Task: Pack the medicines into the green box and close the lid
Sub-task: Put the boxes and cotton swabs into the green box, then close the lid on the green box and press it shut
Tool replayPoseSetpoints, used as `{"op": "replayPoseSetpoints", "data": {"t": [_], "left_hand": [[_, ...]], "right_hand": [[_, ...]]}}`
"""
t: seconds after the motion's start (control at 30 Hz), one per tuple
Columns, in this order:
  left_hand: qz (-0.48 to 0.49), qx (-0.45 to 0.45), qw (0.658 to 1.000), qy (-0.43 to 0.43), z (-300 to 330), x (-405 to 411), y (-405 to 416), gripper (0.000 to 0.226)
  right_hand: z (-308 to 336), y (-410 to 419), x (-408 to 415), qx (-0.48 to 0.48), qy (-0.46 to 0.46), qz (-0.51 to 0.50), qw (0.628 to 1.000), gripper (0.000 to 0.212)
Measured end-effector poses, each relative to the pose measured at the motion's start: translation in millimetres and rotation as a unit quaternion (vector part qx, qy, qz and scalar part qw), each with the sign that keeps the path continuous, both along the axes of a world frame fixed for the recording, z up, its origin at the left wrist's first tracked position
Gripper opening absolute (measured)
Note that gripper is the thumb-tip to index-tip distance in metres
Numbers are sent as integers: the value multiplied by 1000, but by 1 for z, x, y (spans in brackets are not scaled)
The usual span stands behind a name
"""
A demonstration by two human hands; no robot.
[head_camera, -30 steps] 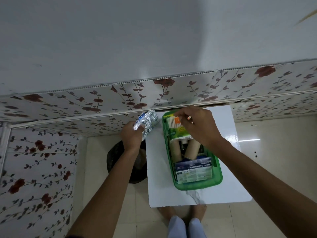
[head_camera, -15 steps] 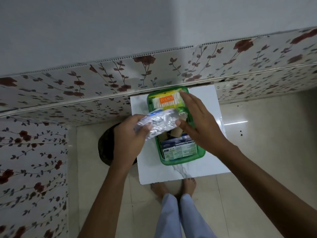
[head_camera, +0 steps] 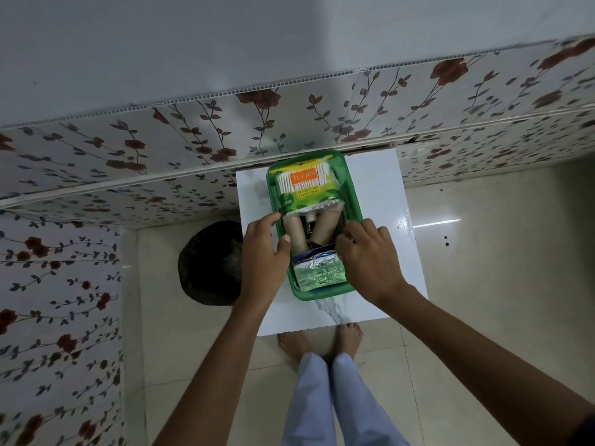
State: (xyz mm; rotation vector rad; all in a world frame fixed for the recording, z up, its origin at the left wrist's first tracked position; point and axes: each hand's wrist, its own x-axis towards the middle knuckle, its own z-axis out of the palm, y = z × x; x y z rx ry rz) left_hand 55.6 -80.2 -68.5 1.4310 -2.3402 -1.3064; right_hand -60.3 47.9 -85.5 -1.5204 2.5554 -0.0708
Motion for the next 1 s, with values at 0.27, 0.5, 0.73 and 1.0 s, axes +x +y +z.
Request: {"op": "replayPoseSetpoints", "data": {"t": [0.27, 0.5, 0.73, 1.0], "left_hand": [[-2, -4, 995, -104, -15, -10, -3, 18], [-13, -2, 996, -86, -9, -6, -12, 22], [72, 41, 996, -34, 8, 22, -19, 14], [92, 25, 994, -44, 17, 35, -42, 13]], "right_hand": [[13, -11, -31, -148, -215, -151, 954, 20], [-13, -17, -73, -34, -292, -325, 899, 28], [-35, -33, -47, 126, -220, -262, 931, 31], [-27, -30, -51, 76, -277, -299, 910, 26]]}}
